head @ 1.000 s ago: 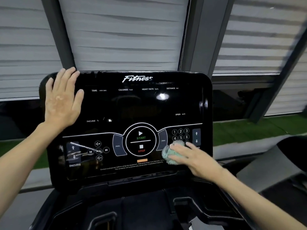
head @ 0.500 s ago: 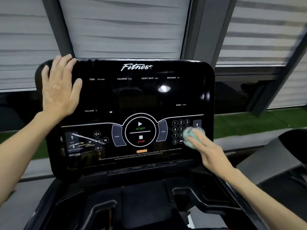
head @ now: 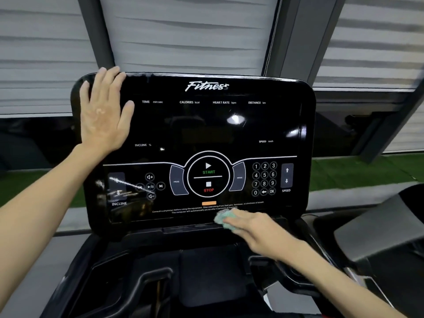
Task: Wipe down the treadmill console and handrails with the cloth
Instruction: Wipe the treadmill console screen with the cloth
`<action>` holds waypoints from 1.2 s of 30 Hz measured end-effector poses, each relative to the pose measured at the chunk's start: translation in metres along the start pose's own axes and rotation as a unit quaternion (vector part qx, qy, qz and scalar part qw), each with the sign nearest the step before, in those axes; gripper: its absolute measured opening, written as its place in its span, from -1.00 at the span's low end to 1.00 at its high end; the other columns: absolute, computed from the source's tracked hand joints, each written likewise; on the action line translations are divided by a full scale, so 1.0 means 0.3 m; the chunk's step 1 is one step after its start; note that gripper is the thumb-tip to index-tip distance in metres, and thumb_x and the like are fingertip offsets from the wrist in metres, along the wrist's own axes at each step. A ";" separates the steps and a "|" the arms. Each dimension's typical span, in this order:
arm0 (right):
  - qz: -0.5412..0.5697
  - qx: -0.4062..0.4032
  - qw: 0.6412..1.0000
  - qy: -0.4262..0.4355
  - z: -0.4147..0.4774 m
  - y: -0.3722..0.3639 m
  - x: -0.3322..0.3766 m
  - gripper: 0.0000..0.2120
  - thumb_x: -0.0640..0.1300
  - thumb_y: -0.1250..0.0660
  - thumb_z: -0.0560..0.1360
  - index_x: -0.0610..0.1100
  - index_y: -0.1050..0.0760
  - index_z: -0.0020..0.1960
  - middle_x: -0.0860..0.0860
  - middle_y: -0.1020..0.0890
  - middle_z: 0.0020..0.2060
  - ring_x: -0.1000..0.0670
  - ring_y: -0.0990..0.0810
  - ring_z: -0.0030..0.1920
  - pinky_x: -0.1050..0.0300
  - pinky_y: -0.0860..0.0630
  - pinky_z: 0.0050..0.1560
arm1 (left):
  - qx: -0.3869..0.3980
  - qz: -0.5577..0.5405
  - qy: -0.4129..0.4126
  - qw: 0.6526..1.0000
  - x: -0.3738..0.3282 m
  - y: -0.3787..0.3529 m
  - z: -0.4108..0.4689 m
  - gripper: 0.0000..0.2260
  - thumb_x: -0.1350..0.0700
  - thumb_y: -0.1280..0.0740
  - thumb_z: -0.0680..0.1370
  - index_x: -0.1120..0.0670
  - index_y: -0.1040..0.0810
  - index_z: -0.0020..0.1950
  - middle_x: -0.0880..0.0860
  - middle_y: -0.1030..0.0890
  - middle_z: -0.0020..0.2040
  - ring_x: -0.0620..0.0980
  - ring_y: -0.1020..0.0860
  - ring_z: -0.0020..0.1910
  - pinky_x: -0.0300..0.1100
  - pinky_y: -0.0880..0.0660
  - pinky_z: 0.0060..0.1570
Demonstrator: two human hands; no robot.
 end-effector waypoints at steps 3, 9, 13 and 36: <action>-0.074 0.002 0.997 0.011 0.085 -0.079 0.082 -0.69 -0.18 -0.17 0.57 -0.07 -0.45 0.29 -0.04 -0.52 0.09 -0.14 -0.57 -0.04 -0.06 -0.56 -0.12 | 0.003 -0.003 0.003 1.000 0.007 -0.001 -0.003 -0.52 0.05 -0.12 0.61 0.15 -0.20 0.52 0.10 -0.22 0.54 0.11 -0.10 0.55 0.04 0.03 0.47; -0.043 0.036 0.998 -0.029 -0.006 -0.028 -0.069 -0.43 -0.41 -0.22 0.42 0.09 -0.44 0.30 0.16 -0.51 0.18 0.09 -0.54 0.20 0.16 -0.52 0.16 | -0.001 -0.008 -0.010 1.000 0.012 0.001 0.000 -0.53 0.06 -0.12 0.62 0.15 -0.19 0.52 0.09 -0.21 0.55 0.10 -0.10 0.55 0.02 0.02 0.47; -0.080 0.028 0.995 -0.055 -0.011 0.006 -0.071 -0.44 -0.41 -0.18 0.37 0.05 -0.47 0.24 0.14 -0.53 0.05 0.03 -0.58 0.06 0.12 -0.57 -0.05 | -0.001 -0.004 -0.006 1.000 0.009 0.000 -0.004 -0.52 0.05 -0.12 0.63 0.16 -0.20 0.52 0.09 -0.22 0.55 0.09 -0.11 0.55 0.05 0.01 0.47; -0.064 -0.041 0.997 -0.014 0.235 -0.145 0.237 -0.55 -0.44 -0.33 0.26 -0.10 -0.56 0.08 -0.01 -0.59 -0.09 -0.06 -0.54 -0.14 0.12 -0.57 -0.08 | 0.012 -0.015 0.001 1.000 0.021 0.001 -0.005 -0.51 0.03 -0.12 0.62 0.14 -0.20 0.54 0.06 -0.21 0.55 0.05 -0.09 0.56 0.03 0.03 0.49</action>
Point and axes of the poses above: each hand's wrist, its own z-axis towards the middle knuckle, its own y-axis out of the back of the hand, x = y × z, the point moved 7 cm from there along z, towards the middle knuckle
